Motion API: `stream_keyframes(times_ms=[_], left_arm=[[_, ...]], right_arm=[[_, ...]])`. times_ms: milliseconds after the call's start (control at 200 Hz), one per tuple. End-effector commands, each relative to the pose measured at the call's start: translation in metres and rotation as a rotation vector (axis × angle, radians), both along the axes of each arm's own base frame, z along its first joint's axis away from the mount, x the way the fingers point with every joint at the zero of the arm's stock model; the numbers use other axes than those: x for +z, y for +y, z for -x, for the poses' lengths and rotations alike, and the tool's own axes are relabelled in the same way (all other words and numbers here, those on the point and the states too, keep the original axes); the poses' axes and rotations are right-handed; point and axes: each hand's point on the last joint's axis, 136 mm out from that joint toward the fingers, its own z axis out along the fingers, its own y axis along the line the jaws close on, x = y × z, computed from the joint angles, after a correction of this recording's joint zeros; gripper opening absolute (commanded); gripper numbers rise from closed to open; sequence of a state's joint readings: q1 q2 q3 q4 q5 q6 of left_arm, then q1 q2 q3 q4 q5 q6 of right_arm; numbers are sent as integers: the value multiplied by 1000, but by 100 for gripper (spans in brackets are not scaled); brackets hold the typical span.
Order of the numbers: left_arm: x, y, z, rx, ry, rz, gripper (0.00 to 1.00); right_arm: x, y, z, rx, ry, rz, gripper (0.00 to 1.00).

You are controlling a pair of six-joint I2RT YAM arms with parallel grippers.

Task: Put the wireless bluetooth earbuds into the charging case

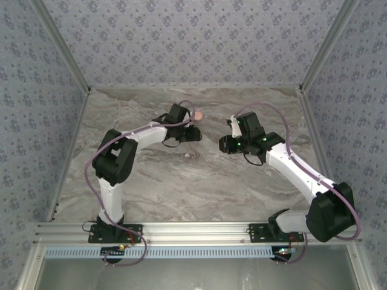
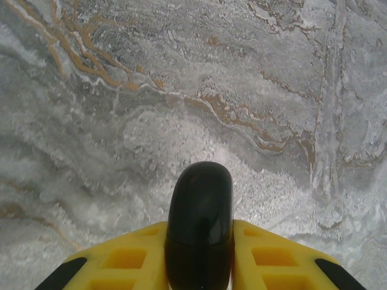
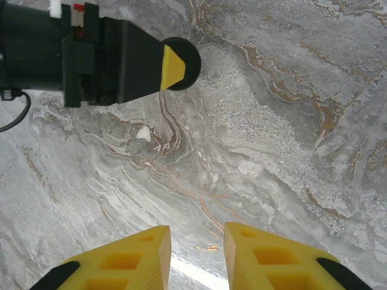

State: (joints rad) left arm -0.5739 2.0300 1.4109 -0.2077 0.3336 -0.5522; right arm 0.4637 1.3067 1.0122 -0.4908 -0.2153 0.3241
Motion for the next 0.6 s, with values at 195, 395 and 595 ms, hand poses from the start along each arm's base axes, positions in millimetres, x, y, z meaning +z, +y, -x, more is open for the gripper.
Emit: stream_keyframes(times_ms=[195,395,595], left_arm=[[-13,-6,-12,-6,64,-19,27],[-24,-4,-15,3,85,-33,27],[-33,1,-15,7,97,-62,34]], right_arm=[[1,-6,1,-14,1,8,31],[2,-6,1,-14,-1,7,30],[1,-7,1,-17,1,13,31]])
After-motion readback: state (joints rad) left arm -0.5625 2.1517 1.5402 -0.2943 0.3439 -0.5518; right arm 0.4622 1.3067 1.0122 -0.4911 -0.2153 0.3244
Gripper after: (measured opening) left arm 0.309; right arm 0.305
